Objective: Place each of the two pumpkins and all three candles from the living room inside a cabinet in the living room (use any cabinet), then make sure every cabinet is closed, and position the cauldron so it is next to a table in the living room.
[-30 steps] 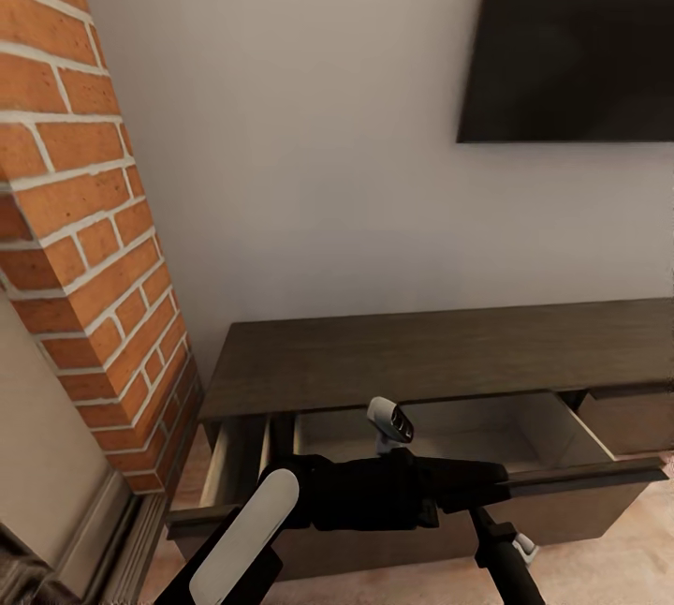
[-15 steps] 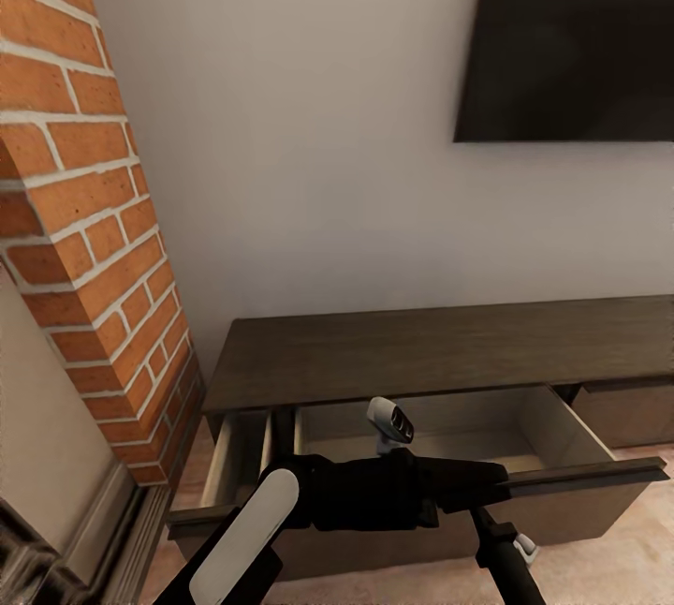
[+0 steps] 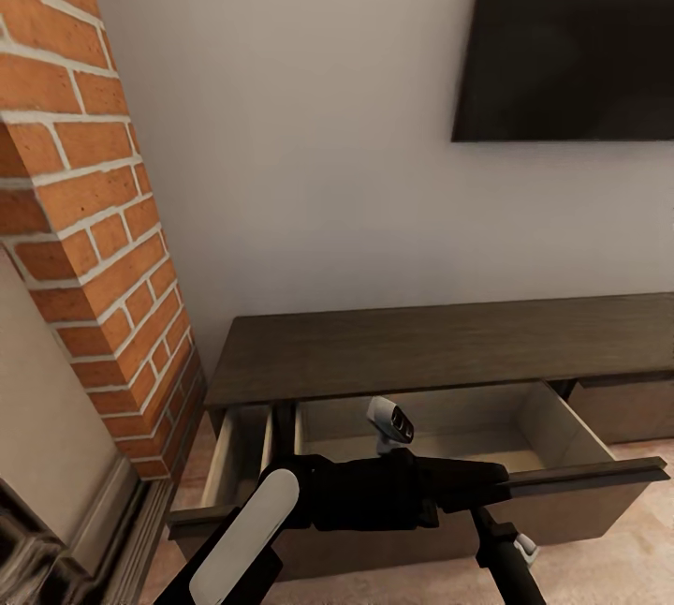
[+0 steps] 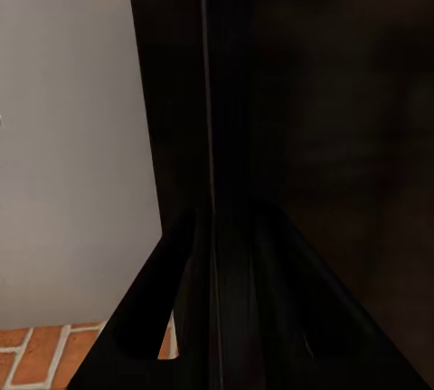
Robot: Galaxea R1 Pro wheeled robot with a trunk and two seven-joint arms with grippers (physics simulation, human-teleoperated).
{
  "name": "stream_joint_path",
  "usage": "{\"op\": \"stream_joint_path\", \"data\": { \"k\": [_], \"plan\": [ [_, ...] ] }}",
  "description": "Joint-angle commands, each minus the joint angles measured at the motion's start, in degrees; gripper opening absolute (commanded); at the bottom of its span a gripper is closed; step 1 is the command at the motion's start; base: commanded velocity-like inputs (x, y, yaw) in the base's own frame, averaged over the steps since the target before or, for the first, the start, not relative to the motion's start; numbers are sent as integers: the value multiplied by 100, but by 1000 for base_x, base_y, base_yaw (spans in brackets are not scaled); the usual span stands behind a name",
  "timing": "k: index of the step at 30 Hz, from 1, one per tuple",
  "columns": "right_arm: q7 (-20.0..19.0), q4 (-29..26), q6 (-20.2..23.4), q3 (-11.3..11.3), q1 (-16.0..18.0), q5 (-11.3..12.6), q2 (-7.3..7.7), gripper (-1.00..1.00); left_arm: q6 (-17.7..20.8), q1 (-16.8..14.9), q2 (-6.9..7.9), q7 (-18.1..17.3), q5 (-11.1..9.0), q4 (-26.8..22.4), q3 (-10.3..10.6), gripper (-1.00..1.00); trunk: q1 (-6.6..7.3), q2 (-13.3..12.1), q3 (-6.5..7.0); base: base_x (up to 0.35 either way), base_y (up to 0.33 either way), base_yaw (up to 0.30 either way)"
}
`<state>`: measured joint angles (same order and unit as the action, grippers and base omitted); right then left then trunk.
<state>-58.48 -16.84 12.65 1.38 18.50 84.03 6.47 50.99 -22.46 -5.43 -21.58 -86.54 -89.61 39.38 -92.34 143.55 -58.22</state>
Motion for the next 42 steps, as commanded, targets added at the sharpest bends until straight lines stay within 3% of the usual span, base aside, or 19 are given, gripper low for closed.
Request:
{"op": "stream_joint_path", "data": {
  "k": [1,42],
  "plan": [
    [-61,-12,115,-147,4,-9,-6,-100,17,-4,-2,-22,6,5,0,100,3,3,-4,-9,0,0],
    [-58,-12,108,-147,4,-9,-6,-100,16,-4,-2,-22,6,5,0,100,3,3,-4,-43,0,0]
  ]
}}
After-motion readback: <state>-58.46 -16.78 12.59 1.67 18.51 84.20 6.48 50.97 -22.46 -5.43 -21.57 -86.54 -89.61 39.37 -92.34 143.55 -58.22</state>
